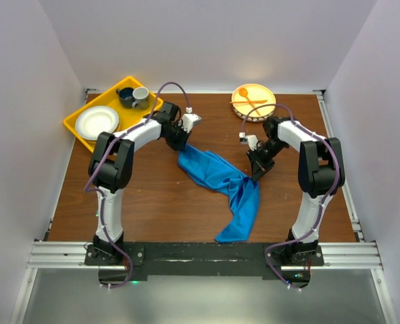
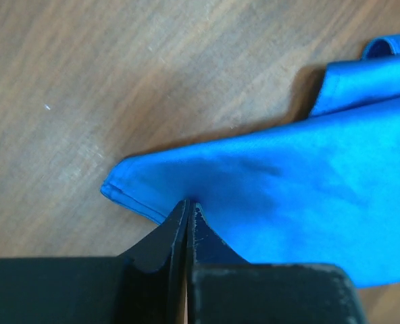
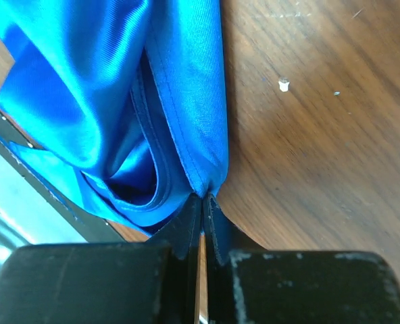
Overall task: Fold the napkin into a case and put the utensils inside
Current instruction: Pick up the crumpled napkin from the center of the board.
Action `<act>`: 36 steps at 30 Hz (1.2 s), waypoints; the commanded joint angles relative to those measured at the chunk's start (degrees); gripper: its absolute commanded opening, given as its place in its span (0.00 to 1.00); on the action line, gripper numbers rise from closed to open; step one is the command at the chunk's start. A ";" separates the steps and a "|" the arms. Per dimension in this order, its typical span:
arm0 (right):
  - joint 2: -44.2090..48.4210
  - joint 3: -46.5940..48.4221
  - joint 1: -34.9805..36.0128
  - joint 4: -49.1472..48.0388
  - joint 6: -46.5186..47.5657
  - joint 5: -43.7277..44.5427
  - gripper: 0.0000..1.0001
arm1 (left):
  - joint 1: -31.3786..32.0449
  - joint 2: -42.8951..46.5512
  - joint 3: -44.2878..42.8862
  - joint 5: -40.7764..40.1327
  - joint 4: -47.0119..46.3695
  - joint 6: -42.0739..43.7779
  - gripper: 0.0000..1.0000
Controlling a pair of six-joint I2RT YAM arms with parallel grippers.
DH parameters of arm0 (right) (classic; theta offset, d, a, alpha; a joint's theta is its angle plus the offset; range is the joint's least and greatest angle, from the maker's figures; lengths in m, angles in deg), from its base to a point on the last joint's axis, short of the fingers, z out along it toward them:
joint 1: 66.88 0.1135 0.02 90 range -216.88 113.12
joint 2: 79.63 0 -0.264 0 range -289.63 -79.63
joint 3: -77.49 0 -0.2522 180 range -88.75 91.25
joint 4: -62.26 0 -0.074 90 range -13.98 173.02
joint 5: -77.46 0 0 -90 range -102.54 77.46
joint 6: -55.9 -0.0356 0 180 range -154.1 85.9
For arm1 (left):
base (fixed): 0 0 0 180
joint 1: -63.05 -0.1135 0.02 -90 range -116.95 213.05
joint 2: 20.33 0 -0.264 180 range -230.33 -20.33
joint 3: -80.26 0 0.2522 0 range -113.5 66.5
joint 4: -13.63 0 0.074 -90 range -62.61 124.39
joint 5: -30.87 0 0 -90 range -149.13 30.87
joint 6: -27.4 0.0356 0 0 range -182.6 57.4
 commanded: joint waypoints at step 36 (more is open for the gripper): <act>29.76 19.57 13.85 -12.66 -18.20 -16.04 0.00 | -9.45 56.47 26.98 28.50 -7.11 0.35 1.00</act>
